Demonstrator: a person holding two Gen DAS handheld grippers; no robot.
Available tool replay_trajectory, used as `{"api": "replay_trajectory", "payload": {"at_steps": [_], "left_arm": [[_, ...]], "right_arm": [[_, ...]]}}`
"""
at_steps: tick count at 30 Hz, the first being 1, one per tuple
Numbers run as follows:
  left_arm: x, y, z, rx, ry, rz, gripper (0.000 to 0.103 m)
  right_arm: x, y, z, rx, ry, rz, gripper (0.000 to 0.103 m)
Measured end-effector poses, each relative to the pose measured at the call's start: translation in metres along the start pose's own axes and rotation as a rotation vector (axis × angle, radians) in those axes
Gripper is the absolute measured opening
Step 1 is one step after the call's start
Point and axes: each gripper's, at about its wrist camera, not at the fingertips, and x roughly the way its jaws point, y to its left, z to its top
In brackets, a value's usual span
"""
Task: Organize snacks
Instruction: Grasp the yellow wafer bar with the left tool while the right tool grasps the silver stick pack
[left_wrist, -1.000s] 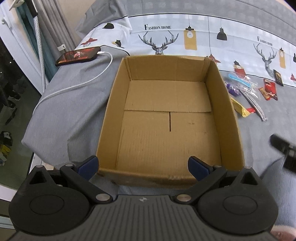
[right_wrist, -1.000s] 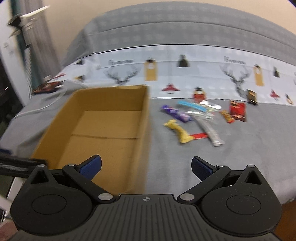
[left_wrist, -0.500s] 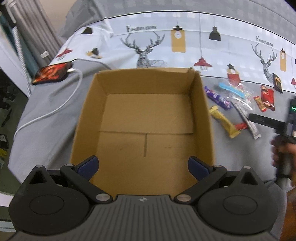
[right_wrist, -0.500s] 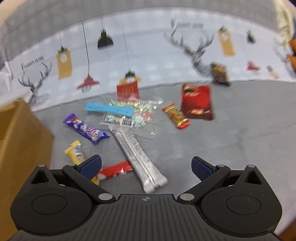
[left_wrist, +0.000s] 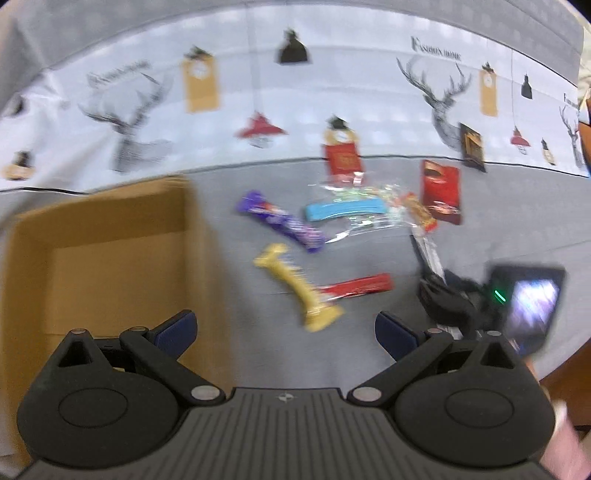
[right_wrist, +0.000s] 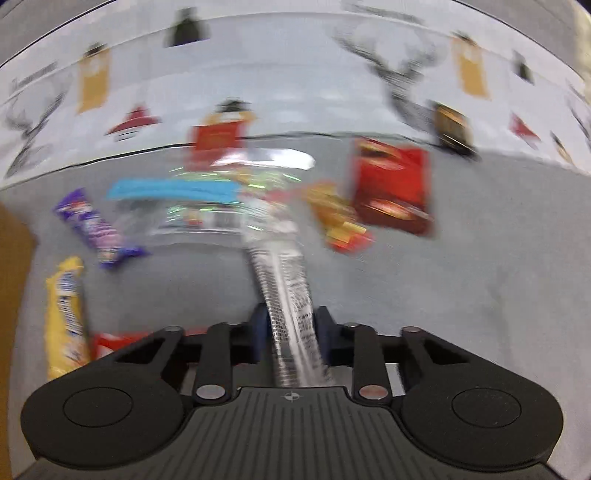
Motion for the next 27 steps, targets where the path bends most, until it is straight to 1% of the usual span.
{"api": "replay_trajectory", "payload": {"at_steps": [3,5,6,9,10,11,12,13,14,15,17,19,21,22,23,24,25,26,27], "left_arm": [[0.046,-0.017,0.013,-0.048,0.055,-0.024,0.103],[0.085,-0.021,0.02,-0.094,0.101,-0.012,0.103],[0.101,-0.019,0.024,-0.119,0.131,-0.001,0.103],[0.143,-0.005,0.03,-0.239,0.179,0.027,0.102],[0.158,0.001,0.032,-0.28,0.212,0.029,0.102],[0.17,0.006,0.034,-0.317,0.245,0.025,0.102],[0.178,0.009,0.035,-0.341,0.265,0.021,0.102],[0.187,0.012,0.035,-0.359,0.278,0.023,0.102],[0.193,0.014,0.036,-0.359,0.282,0.032,0.102],[0.2,0.014,0.036,-0.352,0.29,0.041,0.102],[0.211,0.013,0.036,-0.319,0.318,0.046,0.103],[0.213,0.008,0.037,-0.283,0.314,0.068,0.103],[0.213,0.006,0.038,-0.27,0.312,0.067,0.103],[0.211,0.006,0.038,-0.27,0.317,0.066,0.101],[0.208,0.006,0.038,-0.273,0.313,0.074,0.096],[0.2,0.008,0.038,-0.288,0.286,0.082,0.078],[0.19,0.009,0.04,-0.302,0.265,0.079,0.048],[0.184,0.01,0.04,-0.309,0.259,0.068,0.029],[0.179,0.011,0.04,-0.311,0.271,0.05,0.014]], "right_arm": [[-0.009,-0.047,-0.007,0.094,0.008,-0.05,0.027],[-0.014,-0.076,-0.014,0.172,0.015,-0.067,0.028],[-0.013,-0.085,-0.019,0.197,0.012,-0.064,0.028],[-0.017,-0.101,-0.027,0.251,0.004,-0.036,0.029],[-0.017,-0.103,-0.028,0.256,0.0,-0.027,0.029],[-0.016,-0.103,-0.029,0.259,-0.001,-0.022,0.031],[-0.015,-0.103,-0.029,0.262,-0.001,-0.014,0.033],[-0.014,-0.104,-0.028,0.267,-0.002,-0.007,0.036],[-0.013,-0.104,-0.027,0.275,-0.002,0.002,0.041],[-0.014,-0.105,-0.027,0.282,-0.003,0.011,0.043],[-0.013,-0.105,-0.026,0.287,-0.003,0.028,0.053],[-0.013,-0.102,-0.026,0.268,-0.003,0.032,0.058],[-0.013,-0.098,-0.027,0.245,-0.006,0.03,0.062],[-0.012,-0.096,-0.027,0.236,-0.008,0.025,0.063],[-0.011,-0.094,-0.027,0.227,-0.01,0.017,0.063],[-0.011,-0.092,-0.027,0.213,-0.01,0.006,0.061],[-0.012,-0.09,-0.027,0.196,-0.011,-0.02,0.046],[-0.013,-0.089,-0.027,0.182,-0.016,-0.06,0.03],[-0.014,-0.09,-0.026,0.188,-0.018,-0.061,0.03]]}}
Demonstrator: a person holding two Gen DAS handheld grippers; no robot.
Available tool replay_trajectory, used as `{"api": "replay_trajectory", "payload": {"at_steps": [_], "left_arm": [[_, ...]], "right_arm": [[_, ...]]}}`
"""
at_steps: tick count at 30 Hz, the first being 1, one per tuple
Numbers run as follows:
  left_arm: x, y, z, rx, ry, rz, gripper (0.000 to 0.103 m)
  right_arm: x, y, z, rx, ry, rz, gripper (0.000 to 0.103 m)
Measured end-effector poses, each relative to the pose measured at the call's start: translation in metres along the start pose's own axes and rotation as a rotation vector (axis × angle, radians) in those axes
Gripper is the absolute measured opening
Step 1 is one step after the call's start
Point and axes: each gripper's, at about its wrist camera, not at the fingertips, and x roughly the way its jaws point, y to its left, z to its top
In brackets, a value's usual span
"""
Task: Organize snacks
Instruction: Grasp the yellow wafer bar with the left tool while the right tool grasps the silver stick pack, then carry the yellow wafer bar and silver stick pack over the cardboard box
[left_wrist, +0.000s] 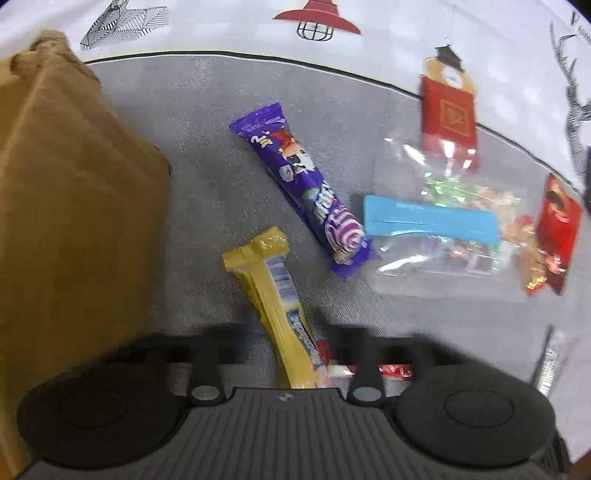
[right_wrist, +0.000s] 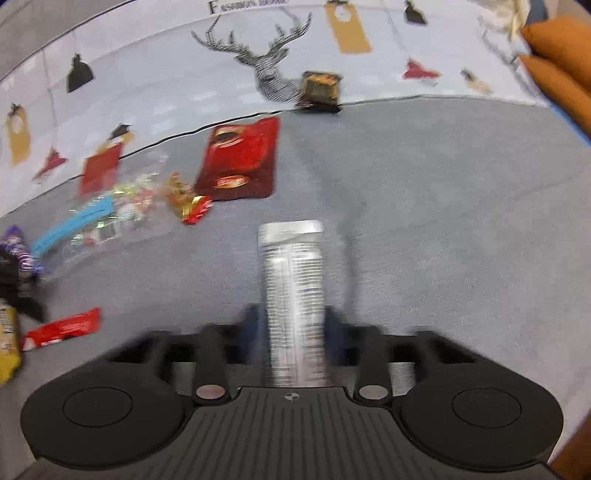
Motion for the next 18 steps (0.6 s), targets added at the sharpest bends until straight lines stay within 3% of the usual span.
{"api": "replay_trajectory", "payload": {"at_steps": [2,6,12,18], "left_arm": [[-0.011,0.003,-0.005,-0.006,-0.002,-0.031,0.014],[-0.051,0.003,-0.029,0.084,-0.104,-0.06,0.013],[-0.118,0.013,-0.079,0.187,-0.219,-0.142,0.013],[-0.194,0.054,-0.141,0.252,-0.333,-0.214,0.013]], "right_arm": [[-0.002,-0.005,0.001,0.035,0.007,0.016,0.025],[-0.022,-0.005,0.001,0.064,-0.011,0.036,0.023],[-0.09,0.007,-0.003,0.064,-0.106,0.093,0.023],[-0.171,0.026,-0.02,0.045,-0.186,0.179,0.023]]}}
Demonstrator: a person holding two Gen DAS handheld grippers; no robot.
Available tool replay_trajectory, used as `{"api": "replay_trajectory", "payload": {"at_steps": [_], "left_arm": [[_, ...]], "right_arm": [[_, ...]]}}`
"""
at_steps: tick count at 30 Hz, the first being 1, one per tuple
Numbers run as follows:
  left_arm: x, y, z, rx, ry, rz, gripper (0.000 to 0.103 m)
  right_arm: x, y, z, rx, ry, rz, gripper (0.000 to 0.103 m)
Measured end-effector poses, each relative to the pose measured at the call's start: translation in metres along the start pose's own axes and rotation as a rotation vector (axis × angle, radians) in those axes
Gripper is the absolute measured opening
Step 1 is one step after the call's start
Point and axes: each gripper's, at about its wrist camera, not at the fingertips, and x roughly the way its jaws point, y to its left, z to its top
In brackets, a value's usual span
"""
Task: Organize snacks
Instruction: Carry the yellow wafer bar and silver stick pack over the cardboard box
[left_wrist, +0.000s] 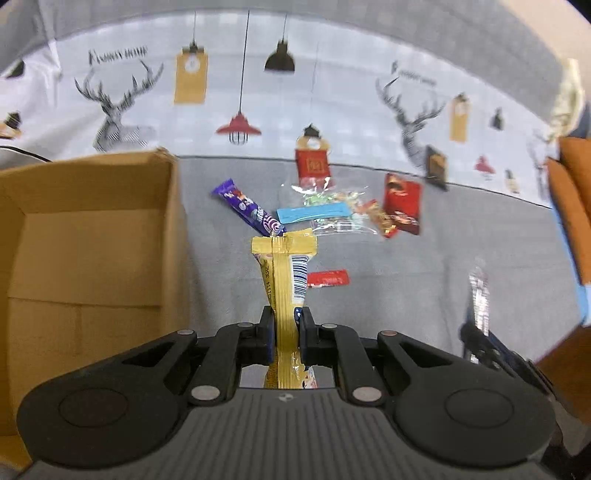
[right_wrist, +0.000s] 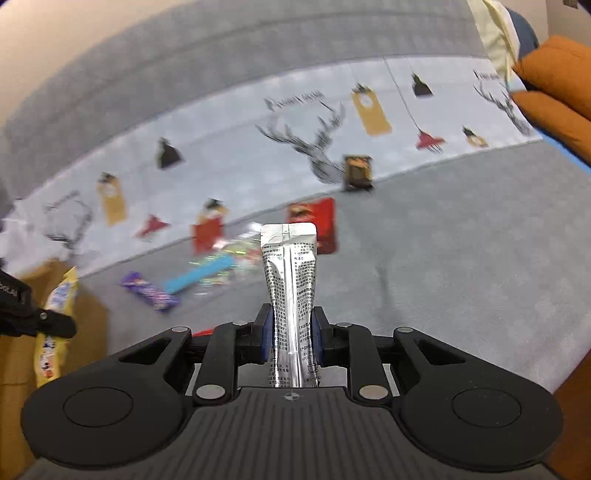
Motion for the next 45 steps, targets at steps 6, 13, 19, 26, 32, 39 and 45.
{"api": "replay_trajectory", "payload": {"at_steps": [6,13,19,26,32,39,45], "left_arm": [[-0.072,0.04,-0.048,0.015,-0.088,0.045,0.013],[-0.132,0.107,-0.11,-0.022,-0.147,0.154,0.013],[-0.165,0.159,-0.159,-0.086,-0.181,0.211,0.013],[-0.186,0.188,-0.196,-0.151,-0.22,0.22,0.013],[-0.192,0.191,-0.206,-0.156,-0.243,0.201,0.013],[-0.19,0.192,-0.207,-0.15,-0.246,0.192,0.013],[-0.184,0.193,-0.205,-0.148,-0.234,0.19,0.013]], "right_arm": [[-0.073,0.045,-0.019,-0.064,-0.028,0.134,0.023],[-0.132,0.113,-0.054,-0.138,0.013,0.325,0.023],[-0.162,0.169,-0.091,-0.248,0.084,0.445,0.024],[-0.191,0.209,-0.115,-0.374,0.09,0.472,0.024],[-0.201,0.219,-0.119,-0.417,0.084,0.451,0.024],[-0.204,0.225,-0.121,-0.435,0.087,0.434,0.024],[-0.197,0.228,-0.119,-0.444,0.103,0.43,0.024]]}}
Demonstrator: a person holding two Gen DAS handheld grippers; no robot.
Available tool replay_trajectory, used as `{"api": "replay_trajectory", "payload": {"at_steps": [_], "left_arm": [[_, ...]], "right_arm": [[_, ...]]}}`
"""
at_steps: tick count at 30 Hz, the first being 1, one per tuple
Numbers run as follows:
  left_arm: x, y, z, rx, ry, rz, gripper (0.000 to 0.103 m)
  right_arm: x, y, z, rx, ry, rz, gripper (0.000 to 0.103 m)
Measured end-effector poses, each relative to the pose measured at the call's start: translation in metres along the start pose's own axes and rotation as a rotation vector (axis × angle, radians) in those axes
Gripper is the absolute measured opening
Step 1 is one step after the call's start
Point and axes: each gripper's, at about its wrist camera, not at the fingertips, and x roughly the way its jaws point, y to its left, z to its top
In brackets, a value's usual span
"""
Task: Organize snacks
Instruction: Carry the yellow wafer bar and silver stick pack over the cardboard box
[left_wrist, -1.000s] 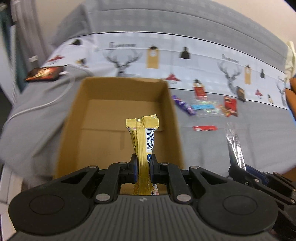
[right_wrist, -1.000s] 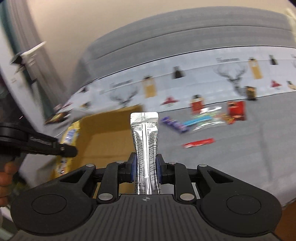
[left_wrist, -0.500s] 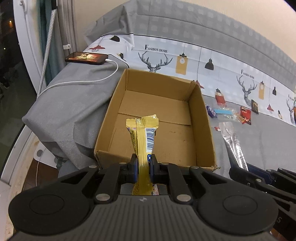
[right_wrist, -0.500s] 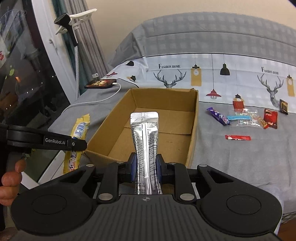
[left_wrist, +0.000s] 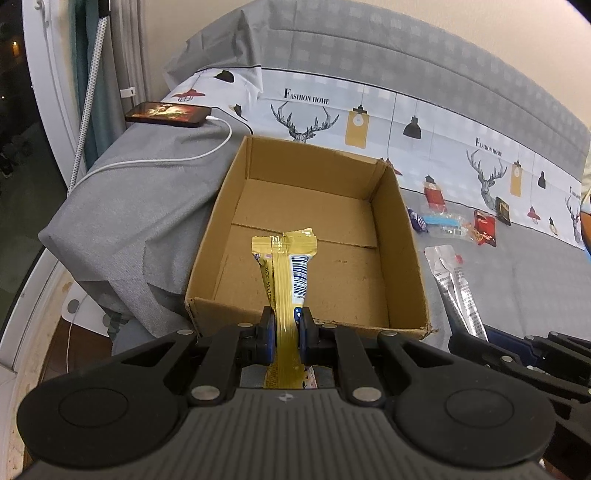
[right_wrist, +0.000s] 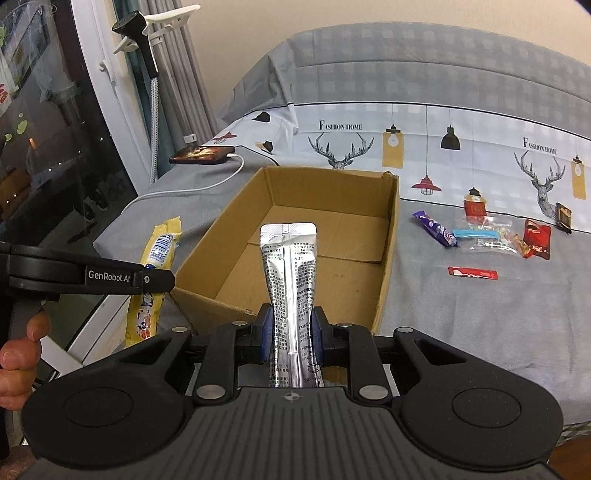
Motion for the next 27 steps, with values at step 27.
{"api": "replay_trajectory", "payload": {"at_steps": [27], "left_arm": [[0.09,0.004,0.097,-0.004,0.051,0.013,0.013]], "right_arm": [[0.09,-0.026,0.058,0.038,0.025,-0.037,0.024]]}}
